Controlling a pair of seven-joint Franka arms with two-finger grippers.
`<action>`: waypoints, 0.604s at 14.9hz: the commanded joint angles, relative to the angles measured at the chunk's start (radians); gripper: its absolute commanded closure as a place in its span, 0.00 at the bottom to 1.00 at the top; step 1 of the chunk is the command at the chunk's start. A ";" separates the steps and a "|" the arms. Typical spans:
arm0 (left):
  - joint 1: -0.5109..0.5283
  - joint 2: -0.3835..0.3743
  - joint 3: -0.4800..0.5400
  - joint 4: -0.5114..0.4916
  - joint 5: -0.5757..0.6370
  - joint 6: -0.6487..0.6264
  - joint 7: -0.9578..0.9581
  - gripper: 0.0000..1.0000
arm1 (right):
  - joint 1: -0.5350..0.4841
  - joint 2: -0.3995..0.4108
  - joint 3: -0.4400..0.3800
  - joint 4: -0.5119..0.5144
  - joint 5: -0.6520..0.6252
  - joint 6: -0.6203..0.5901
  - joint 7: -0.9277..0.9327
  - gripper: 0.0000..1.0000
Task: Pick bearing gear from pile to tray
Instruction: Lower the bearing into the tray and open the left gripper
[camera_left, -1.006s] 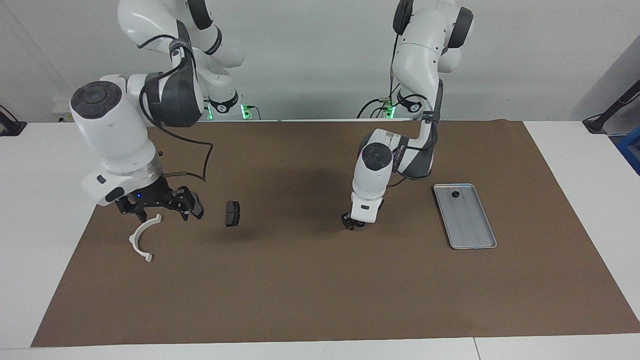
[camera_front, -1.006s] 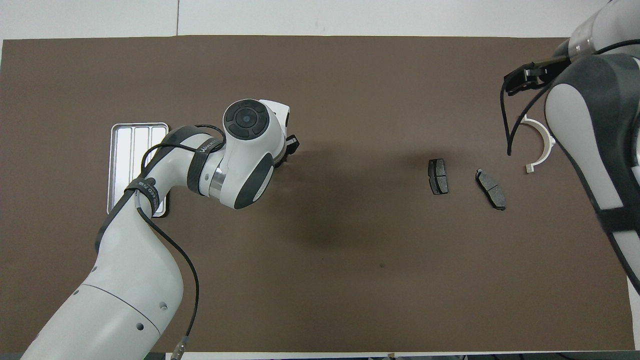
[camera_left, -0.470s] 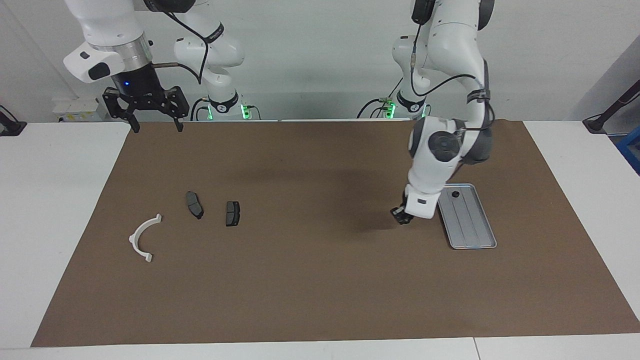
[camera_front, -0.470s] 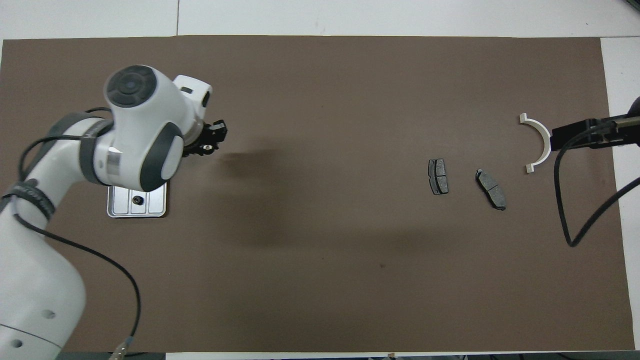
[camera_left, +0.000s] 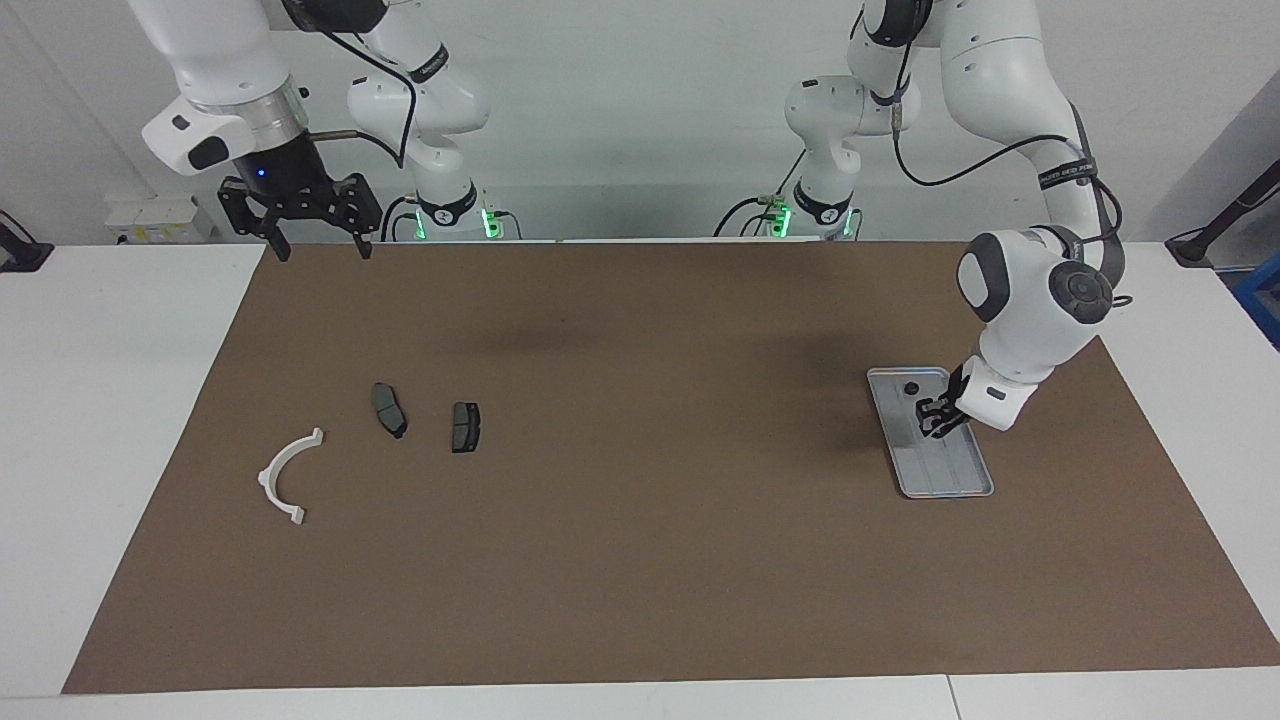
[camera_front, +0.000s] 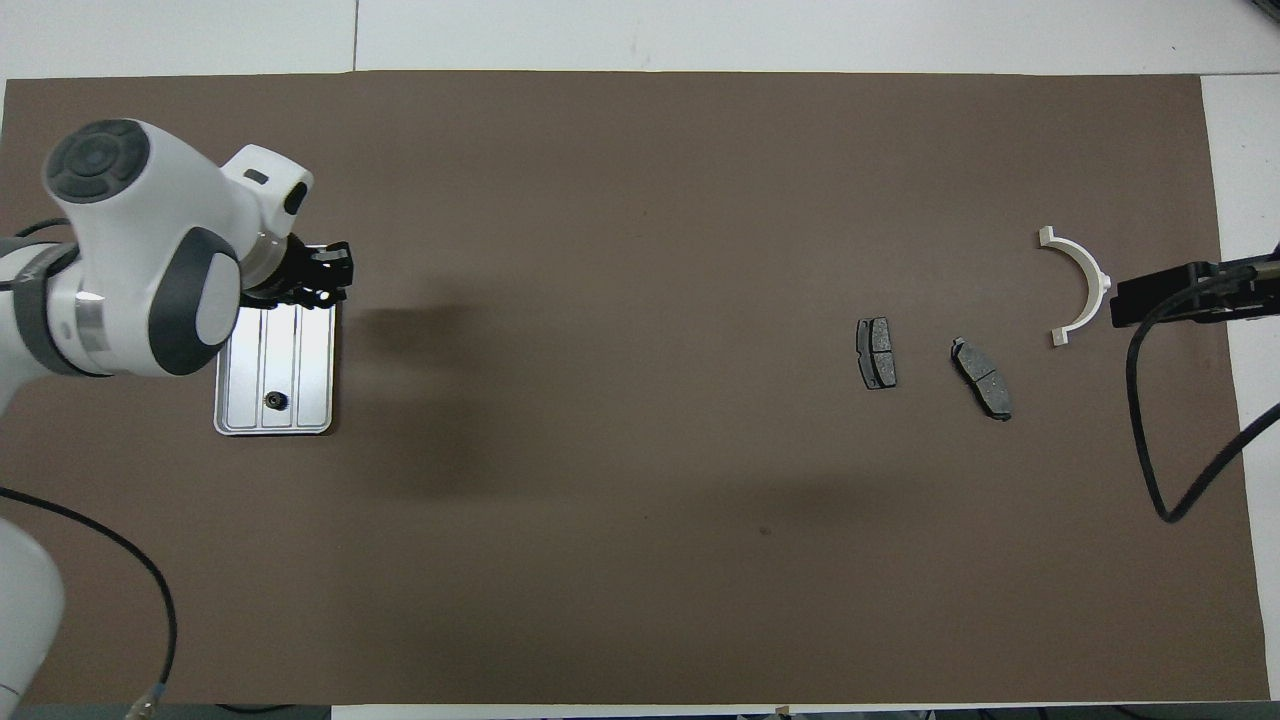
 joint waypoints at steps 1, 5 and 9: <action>0.004 -0.016 -0.009 -0.082 -0.014 0.097 0.025 0.98 | -0.011 -0.035 -0.008 -0.053 0.021 0.027 -0.022 0.00; 0.015 -0.008 -0.009 -0.101 -0.014 0.134 0.028 0.98 | -0.011 -0.032 -0.006 -0.051 0.018 0.025 -0.022 0.00; 0.018 -0.005 -0.008 -0.136 -0.014 0.197 0.042 0.97 | -0.005 -0.032 -0.006 -0.047 0.013 0.024 -0.022 0.00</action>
